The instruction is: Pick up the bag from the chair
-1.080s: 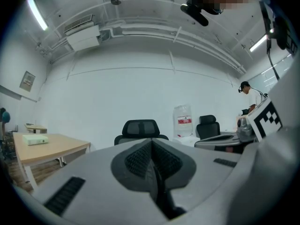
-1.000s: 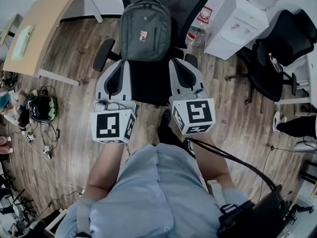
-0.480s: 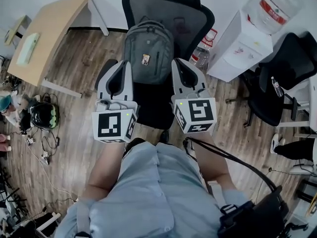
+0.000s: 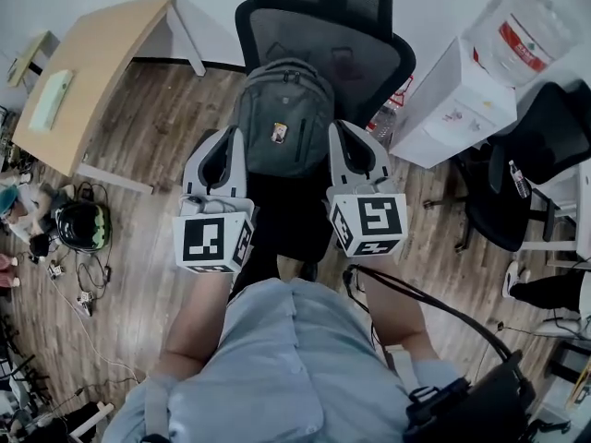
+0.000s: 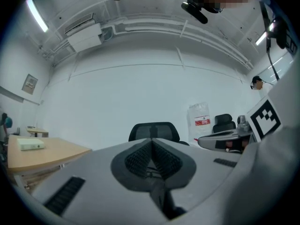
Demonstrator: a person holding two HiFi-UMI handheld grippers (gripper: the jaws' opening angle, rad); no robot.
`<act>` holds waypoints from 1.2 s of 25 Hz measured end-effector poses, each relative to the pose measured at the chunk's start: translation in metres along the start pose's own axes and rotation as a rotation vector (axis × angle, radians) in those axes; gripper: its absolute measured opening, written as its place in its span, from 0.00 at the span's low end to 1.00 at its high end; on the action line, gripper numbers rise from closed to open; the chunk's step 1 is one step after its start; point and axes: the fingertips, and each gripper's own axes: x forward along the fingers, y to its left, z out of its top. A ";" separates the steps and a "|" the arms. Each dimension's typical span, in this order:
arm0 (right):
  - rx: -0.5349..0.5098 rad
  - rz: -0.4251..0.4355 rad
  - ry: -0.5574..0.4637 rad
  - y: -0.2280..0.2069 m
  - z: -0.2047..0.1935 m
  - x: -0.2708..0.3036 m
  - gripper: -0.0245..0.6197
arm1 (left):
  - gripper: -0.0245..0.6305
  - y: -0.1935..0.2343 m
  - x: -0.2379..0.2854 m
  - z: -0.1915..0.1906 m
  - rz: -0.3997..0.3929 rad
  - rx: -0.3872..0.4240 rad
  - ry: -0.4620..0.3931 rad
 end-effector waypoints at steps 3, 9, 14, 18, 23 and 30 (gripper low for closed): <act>0.004 -0.032 0.029 -0.003 -0.011 0.018 0.04 | 0.04 0.012 0.016 -0.016 -0.035 -0.007 0.025; 0.026 -0.080 0.090 -0.013 -0.036 0.047 0.04 | 0.04 0.030 0.051 -0.047 -0.094 -0.048 0.087; 0.040 -0.110 0.136 -0.024 -0.060 0.071 0.04 | 0.04 0.047 0.075 -0.077 -0.118 -0.071 0.141; 0.059 -0.138 0.196 -0.033 -0.089 0.084 0.04 | 0.04 0.055 0.089 -0.107 -0.142 -0.088 0.199; 0.099 -0.196 0.252 -0.048 -0.123 0.096 0.04 | 0.04 0.060 0.107 -0.142 -0.192 -0.099 0.259; 0.111 -0.219 0.311 -0.060 -0.162 0.106 0.05 | 0.04 0.066 0.128 -0.184 -0.212 -0.111 0.324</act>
